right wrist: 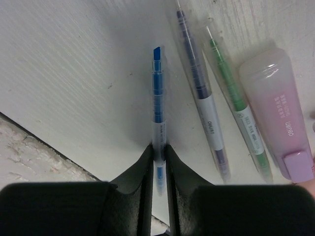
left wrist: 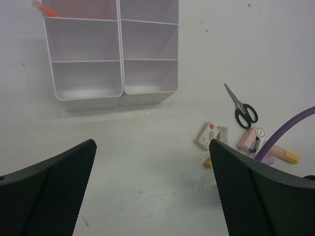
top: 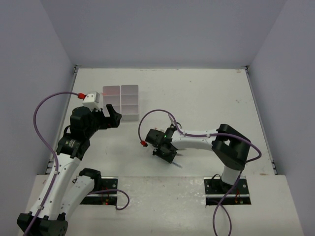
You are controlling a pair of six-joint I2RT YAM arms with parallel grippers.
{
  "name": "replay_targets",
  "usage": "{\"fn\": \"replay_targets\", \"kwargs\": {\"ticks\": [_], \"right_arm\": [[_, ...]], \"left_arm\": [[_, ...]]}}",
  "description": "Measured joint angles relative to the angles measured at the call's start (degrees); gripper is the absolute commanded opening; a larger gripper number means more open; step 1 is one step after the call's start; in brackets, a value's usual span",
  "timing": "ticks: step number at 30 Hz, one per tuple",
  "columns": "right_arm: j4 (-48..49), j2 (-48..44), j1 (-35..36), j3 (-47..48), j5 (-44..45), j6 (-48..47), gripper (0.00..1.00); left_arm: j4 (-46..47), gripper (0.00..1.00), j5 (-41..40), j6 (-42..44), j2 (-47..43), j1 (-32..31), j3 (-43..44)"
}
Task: Sort the stationery into containers
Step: Pick up the pen from the center of the board.
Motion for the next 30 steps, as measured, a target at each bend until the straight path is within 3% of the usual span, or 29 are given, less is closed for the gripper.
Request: {"fn": "replay_targets", "kwargs": {"ticks": [4,13,23,30], "right_arm": [[0.01,-0.02,0.06,0.01,-0.43,-0.07,0.01],[-0.15,-1.53,0.96,-0.05,-1.41,-0.32,0.00],[0.22,-14.31,1.05,-1.52,-1.57,-0.68,0.00],[1.37,-27.02,-0.86,-7.20,0.45,-0.02,0.00]], "left_arm": [[0.00,1.00,0.00,0.00,0.03,0.00,0.00],[0.00,1.00,0.00,0.00,0.11,0.00,0.00],[0.01,1.00,0.08,0.02,0.45,-0.46,0.00],[0.38,1.00,1.26,0.36,5.34,-5.26,0.00]]}}
